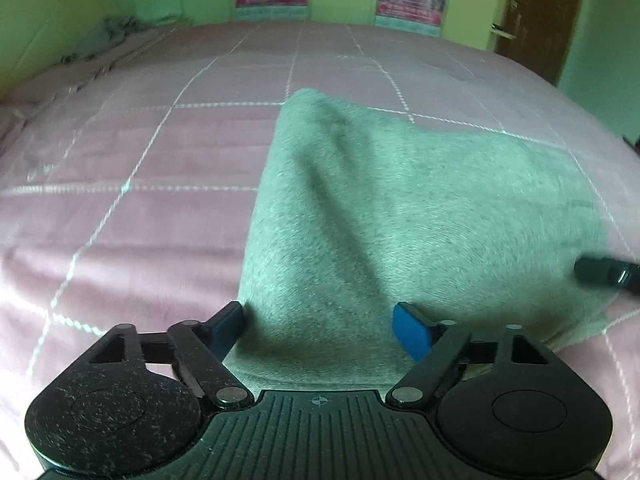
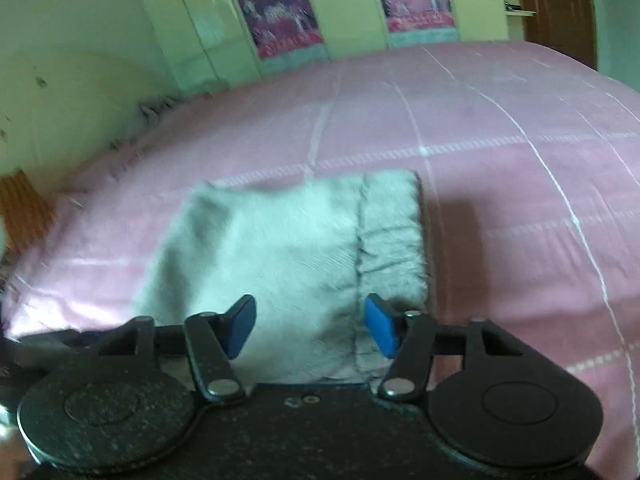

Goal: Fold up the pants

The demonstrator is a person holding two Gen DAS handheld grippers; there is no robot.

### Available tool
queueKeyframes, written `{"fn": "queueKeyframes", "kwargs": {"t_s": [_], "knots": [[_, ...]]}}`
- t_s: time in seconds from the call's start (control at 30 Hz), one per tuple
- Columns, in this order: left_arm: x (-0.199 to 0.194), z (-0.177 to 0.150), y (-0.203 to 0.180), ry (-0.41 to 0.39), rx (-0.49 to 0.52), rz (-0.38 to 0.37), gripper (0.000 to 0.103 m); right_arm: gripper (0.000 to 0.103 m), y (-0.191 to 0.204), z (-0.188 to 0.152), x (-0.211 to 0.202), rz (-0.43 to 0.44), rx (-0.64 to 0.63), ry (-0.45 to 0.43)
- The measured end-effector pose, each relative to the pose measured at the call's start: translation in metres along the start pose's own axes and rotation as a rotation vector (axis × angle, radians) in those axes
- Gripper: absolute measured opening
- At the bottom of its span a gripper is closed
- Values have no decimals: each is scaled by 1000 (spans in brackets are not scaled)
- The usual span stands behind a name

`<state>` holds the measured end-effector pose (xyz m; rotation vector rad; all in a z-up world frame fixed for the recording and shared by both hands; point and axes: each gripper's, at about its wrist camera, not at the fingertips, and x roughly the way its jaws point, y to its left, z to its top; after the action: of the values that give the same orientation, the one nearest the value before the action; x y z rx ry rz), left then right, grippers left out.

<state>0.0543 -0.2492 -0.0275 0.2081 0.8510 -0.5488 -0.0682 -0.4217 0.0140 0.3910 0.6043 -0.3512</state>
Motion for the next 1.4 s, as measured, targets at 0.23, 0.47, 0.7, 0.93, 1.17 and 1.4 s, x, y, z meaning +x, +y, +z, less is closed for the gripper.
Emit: {"fn": "queueKeyframes", "kwargs": {"t_s": [0.23,0.47,0.7,0.93,1.17,1.4], "knots": [[3,2,-4,-9,21,22,87,46,6,-8,27,-104,-111,9],[-14,2,-12,-33,58,36,103,46,0,-22,14,-94,-94,-11],[-32,19,-29,-66,119,37,103,52,11,-14,8,-111,-116,7],[5,70,-7,-54,-3,-37,103,50,19,27,8,-99,-166,-52],[84,97,-19,4,109,94,103,48,27,63,68,-161,-251,-50],[101,92,2,41,-32,17,103,55,1,48,112,-229,-254,13]]}}
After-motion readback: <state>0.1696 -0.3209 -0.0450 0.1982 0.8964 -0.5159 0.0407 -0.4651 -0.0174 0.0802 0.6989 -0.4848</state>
